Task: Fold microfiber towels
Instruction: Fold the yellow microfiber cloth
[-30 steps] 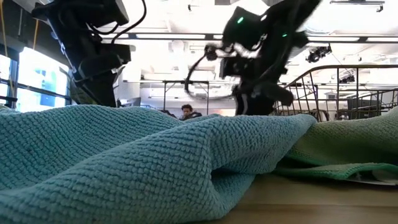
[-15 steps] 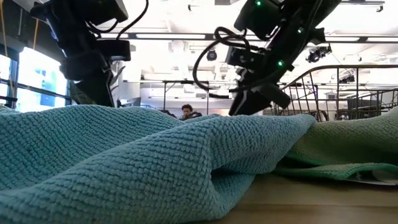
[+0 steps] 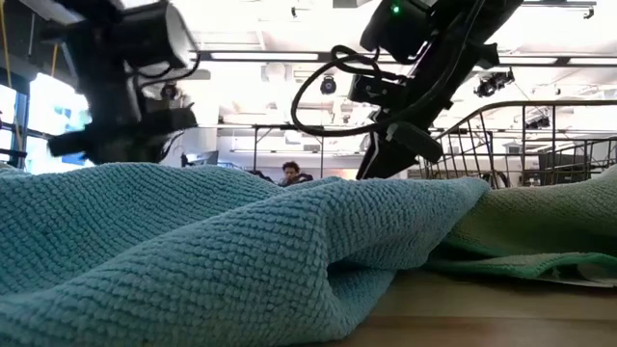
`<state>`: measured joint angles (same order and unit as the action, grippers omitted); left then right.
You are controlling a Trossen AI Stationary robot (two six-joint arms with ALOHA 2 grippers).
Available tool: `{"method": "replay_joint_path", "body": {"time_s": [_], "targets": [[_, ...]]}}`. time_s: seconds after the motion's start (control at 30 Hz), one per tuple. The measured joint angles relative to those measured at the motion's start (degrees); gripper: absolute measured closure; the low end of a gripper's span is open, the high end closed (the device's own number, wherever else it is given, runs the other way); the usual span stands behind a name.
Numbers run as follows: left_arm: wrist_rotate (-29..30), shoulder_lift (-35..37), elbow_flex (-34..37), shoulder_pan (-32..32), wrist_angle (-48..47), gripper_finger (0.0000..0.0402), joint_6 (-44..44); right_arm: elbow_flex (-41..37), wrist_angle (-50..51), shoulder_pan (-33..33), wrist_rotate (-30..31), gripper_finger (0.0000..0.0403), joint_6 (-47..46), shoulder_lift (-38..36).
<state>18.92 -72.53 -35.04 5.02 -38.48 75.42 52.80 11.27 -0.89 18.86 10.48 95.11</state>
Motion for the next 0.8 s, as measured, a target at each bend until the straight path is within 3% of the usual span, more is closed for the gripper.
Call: {"method": "replay_joint_path", "body": {"time_s": [0.13, 0.27, 0.47, 0.8], "targets": [[-1.69, 0.42, 4.9, -0.04, 6.8, 0.0273, 6.73, 0.0, 0.3, 0.24, -0.21, 0.0254, -0.57, 0.01], [-4.56, 0.42, 9.11, -0.1, 18.04, 0.0274, 7.48, 0.0, 0.33, 0.2, -0.29, 0.0254, -2.02, 0.02], [-3.15, 0.57, 12.44, -0.22, 21.36, 0.0274, 12.76, 0.0, 0.34, 0.2, -0.28, 0.0254, -2.97, 0.02], [-4.05, 3.14, 11.67, -0.41, 21.36, 0.0261, 3.36, 0.0, 0.32, 0.2, -0.41, 0.0254, -2.73, 0.03]]}}
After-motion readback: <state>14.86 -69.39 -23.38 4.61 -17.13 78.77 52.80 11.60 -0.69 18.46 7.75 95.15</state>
